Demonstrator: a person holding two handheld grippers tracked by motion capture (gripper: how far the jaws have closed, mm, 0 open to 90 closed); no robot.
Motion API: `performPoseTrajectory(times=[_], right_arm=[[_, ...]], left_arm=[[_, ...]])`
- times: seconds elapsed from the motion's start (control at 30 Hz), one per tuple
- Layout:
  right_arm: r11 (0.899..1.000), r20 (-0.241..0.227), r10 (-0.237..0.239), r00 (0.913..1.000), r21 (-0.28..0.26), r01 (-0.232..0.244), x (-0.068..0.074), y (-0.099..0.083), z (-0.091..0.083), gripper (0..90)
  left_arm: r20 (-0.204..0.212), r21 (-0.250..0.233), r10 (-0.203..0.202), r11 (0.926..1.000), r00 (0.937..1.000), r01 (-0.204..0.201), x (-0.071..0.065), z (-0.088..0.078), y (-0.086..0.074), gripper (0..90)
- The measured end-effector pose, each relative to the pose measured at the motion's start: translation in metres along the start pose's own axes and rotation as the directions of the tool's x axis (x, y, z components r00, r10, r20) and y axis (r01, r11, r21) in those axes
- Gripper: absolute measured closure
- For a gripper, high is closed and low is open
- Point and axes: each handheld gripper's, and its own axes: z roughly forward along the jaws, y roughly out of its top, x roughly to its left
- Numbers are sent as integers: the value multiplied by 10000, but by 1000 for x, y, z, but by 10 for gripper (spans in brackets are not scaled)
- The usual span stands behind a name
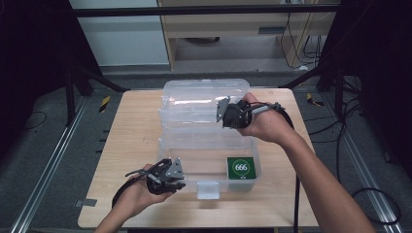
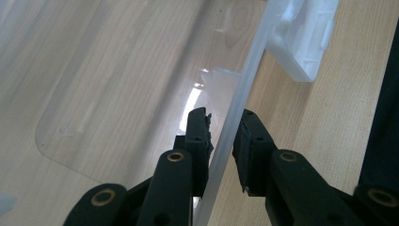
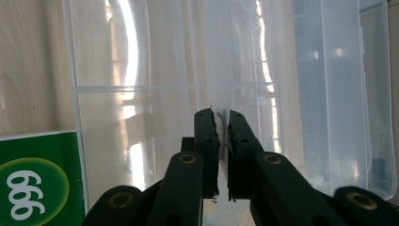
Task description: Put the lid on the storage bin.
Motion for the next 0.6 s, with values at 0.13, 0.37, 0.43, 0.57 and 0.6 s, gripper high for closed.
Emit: performPoseTrajectory(times=[0.13,0.37,0.43,0.57,0.6], right_arm=[[9999,53,-86,9999,-101,87,5,-1,-6,852],[9992,210,-168,9996,-357,175,18,-3,-15,851],[9989,267,-171,9995,-441,183,21,-5,-17,850],[9982,341,-203,9992,-550,222,27,-7,-20,848],[9979,377,-170,9991,-617,193,29,-7,-21,848]], left_arm=[[-7,-8,19,10000,10000,-19,0,0,0,758],[-114,-15,35,10000,9999,-35,0,1,0,752],[-128,-33,12,10000,9999,-13,0,1,0,750],[-127,-14,-13,10000,9999,13,1,1,1,744],[-142,-20,-4,10000,9999,4,1,1,1,743]])
